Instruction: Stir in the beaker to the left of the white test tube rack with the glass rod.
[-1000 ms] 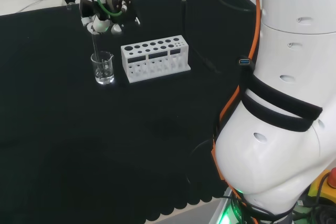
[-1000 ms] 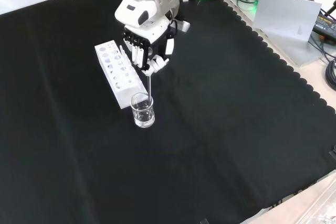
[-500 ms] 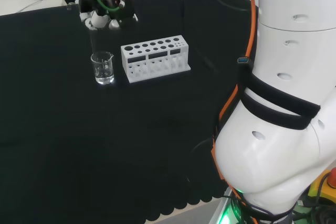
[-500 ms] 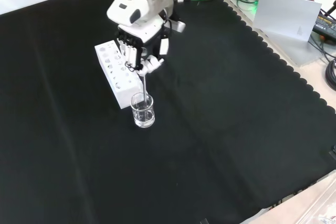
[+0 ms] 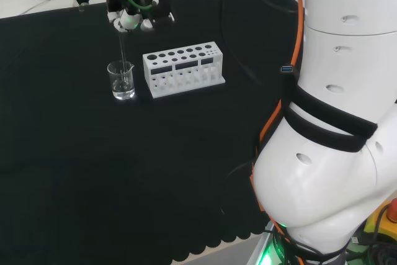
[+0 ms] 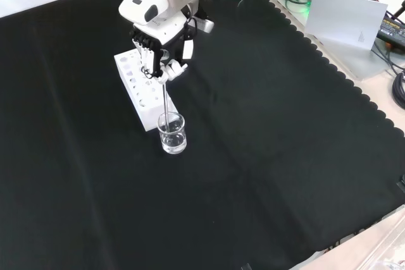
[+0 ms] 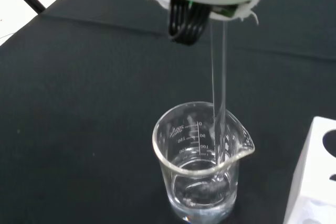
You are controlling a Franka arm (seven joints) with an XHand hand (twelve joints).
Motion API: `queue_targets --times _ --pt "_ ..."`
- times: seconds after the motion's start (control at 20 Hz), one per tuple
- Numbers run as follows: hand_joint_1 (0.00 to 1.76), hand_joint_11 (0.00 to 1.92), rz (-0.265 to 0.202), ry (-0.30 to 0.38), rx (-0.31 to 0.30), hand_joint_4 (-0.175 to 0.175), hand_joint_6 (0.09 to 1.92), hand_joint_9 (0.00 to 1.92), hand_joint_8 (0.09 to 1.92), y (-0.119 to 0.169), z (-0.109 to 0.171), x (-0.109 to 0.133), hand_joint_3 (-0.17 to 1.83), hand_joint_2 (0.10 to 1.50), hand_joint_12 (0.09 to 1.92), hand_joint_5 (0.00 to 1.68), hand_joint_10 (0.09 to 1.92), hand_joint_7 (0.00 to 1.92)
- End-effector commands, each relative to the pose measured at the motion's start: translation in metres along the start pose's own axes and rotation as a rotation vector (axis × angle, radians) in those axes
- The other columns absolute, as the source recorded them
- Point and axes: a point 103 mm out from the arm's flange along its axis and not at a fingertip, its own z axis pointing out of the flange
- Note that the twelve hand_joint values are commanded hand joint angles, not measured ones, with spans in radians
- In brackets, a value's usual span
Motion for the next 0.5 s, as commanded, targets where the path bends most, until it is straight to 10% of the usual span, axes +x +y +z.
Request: queue_targets --times 0.05,0.5 --pt "1.32 1.74 -0.022 -0.009 0.006 -0.175 0.72 1.76 1.14 -0.015 -0.002 0.015 0.84 0.61 0.74 1.14 0.7 1.22" --pt "1.32 1.74 -0.031 -0.009 -0.022 -0.175 0.72 1.76 1.13 -0.022 -0.01 0.028 0.84 0.61 0.74 1.14 0.7 1.22"
